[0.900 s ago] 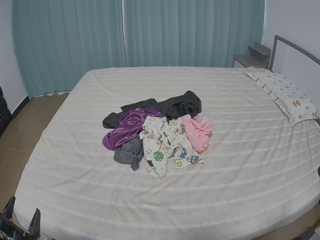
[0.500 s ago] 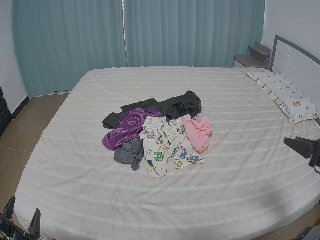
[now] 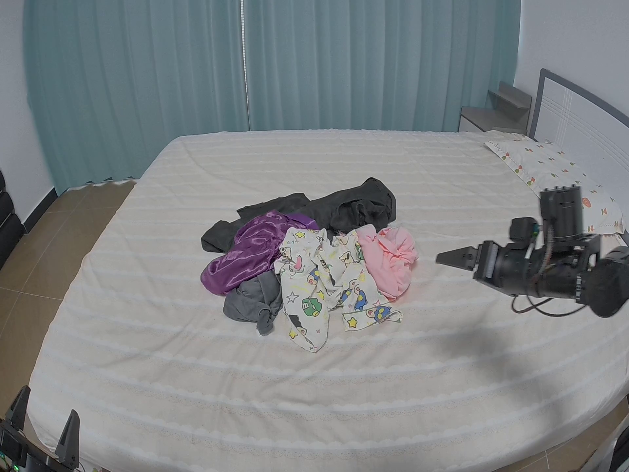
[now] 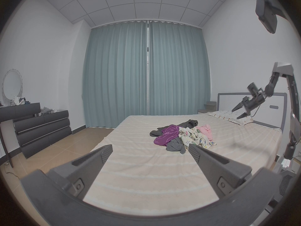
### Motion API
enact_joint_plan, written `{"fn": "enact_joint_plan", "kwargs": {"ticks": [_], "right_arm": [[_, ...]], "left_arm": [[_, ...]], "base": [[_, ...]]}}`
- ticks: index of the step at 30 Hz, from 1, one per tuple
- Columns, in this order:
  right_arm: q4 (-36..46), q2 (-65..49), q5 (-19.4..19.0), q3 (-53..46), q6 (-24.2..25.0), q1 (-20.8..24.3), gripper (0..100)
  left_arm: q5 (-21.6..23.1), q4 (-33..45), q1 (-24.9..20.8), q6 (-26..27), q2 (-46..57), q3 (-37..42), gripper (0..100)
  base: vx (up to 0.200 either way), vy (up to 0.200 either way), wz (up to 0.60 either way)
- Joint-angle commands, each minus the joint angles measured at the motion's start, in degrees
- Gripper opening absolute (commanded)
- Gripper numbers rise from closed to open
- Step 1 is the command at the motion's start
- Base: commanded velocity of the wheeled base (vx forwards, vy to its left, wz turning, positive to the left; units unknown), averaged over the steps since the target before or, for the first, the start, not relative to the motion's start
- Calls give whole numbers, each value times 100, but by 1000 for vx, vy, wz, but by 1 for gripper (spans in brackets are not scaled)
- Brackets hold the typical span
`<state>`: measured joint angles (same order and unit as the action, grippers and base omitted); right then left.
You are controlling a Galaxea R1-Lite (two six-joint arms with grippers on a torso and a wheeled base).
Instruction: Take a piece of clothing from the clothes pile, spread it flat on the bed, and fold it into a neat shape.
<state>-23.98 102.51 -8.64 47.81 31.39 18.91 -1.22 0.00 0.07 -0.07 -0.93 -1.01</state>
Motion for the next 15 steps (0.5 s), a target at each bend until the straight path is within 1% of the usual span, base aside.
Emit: {"fn": "enact_joint_plan", "kwargs": {"ticks": [1,9,15], "right_arm": [[-546,2976,478,1591,631,526,100],[-441,3442,618,2022,579,570,100],[-450,3680,856,2276,552,597,100]], "left_arm": [[-1,0,1,-1,93,101,100],[-1,0,1,-1,93,101,100],[-1,0,1,-1,93,101,100]], "base": [[0,0,0],[0,0,0],[0,0,0]]}}
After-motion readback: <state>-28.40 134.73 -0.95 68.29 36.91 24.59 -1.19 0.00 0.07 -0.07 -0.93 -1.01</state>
